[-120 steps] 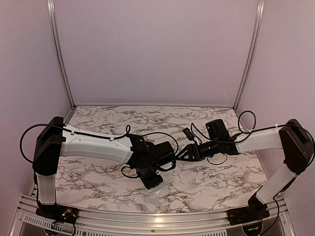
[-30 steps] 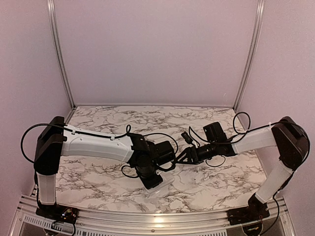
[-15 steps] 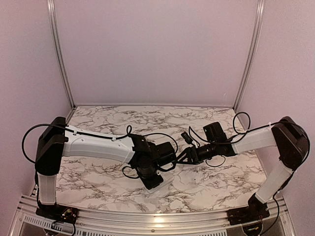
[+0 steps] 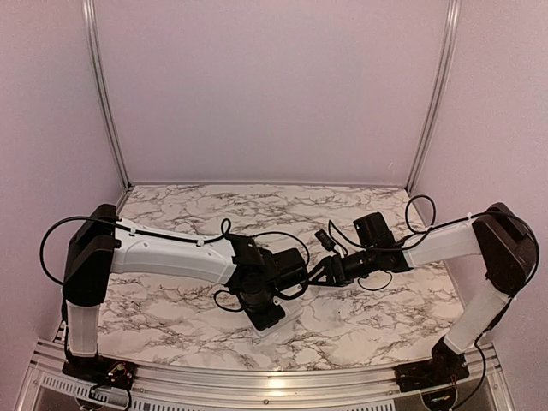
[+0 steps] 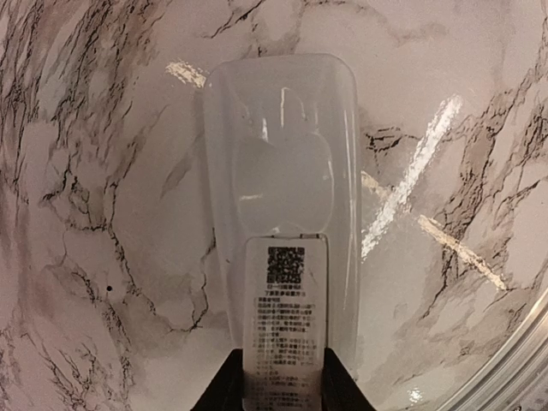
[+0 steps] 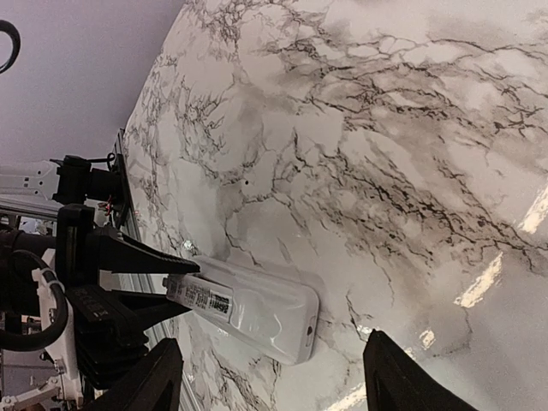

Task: Load the batteries into the remote control
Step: Load the battery cover onto the remote control without the battery cover.

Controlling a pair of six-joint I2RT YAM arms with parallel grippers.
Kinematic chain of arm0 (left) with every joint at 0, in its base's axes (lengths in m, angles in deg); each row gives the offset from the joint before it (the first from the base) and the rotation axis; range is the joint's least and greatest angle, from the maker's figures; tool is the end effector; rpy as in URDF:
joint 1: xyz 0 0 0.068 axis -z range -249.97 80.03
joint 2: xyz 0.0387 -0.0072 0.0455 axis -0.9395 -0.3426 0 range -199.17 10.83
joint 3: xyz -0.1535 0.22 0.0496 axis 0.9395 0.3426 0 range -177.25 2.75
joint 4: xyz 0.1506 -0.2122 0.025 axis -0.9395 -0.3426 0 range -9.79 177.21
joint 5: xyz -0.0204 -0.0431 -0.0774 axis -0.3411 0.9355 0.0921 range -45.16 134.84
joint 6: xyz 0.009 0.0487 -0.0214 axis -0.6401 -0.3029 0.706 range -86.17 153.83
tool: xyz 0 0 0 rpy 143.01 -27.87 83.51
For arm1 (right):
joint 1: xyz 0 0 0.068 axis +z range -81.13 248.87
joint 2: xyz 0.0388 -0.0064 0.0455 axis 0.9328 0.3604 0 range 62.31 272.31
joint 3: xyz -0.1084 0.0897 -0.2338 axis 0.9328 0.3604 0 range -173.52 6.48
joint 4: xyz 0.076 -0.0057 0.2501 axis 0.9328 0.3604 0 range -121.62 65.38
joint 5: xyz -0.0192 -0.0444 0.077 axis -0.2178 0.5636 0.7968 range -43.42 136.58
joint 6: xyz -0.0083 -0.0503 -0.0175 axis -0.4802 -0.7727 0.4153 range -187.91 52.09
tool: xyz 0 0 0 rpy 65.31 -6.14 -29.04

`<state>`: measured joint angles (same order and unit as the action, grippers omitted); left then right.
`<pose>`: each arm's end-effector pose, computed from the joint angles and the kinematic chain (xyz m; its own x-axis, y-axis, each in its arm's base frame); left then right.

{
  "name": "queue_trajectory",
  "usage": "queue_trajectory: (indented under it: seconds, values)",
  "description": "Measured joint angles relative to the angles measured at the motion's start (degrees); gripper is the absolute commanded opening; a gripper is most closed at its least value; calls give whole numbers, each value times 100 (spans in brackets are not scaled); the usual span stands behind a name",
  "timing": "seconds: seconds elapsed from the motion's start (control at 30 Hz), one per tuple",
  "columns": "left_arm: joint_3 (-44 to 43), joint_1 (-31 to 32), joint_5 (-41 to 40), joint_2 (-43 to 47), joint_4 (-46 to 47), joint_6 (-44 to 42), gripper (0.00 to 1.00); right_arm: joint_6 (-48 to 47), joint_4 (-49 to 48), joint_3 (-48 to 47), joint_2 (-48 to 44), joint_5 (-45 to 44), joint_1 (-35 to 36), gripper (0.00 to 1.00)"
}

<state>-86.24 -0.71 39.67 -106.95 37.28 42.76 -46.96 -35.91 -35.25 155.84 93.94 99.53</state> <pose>0.1475 -0.3805 0.1743 -0.4867 0.8487 -0.2070 0.8600 0.5071 0.0569 0.2458 0.1761 0.1493 -0.8687 -0.2334 -0.4369 -0.4950 0.4420 0.7481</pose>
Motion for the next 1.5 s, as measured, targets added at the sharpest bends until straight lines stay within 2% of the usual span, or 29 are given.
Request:
queue_trajectory:
  seconds: [0.23, 0.57, 0.73, 0.83, 0.97, 1.2, 1.5]
  values:
    - [0, -26, 15, 0, 2, 44, 38, 0, -2, 0, 0, 2, 0, 70]
    - [0, -39, 68, 0, 2, 50, 38, 0, -11, 0, 0, 13, 0, 70]
    - [0, -68, 188, 13, 4, 44, 44, 0, -42, 0, 2, 17, 0, 70]
    - [0, -96, 256, 48, 9, 48, 55, 0, -81, 0, 42, 24, 0, 70]
    - [85, -136, 321, 247, 133, 66, 75, 4, -114, 0, 136, 55, 0, 70]
    - [658, -210, 348, 774, 520, 92, 99, 42, -236, 0, 280, 160, 0, 69]
    - [1154, -219, 409, 800, 984, -24, 97, 116, -337, 0, 378, 186, 63, 69]
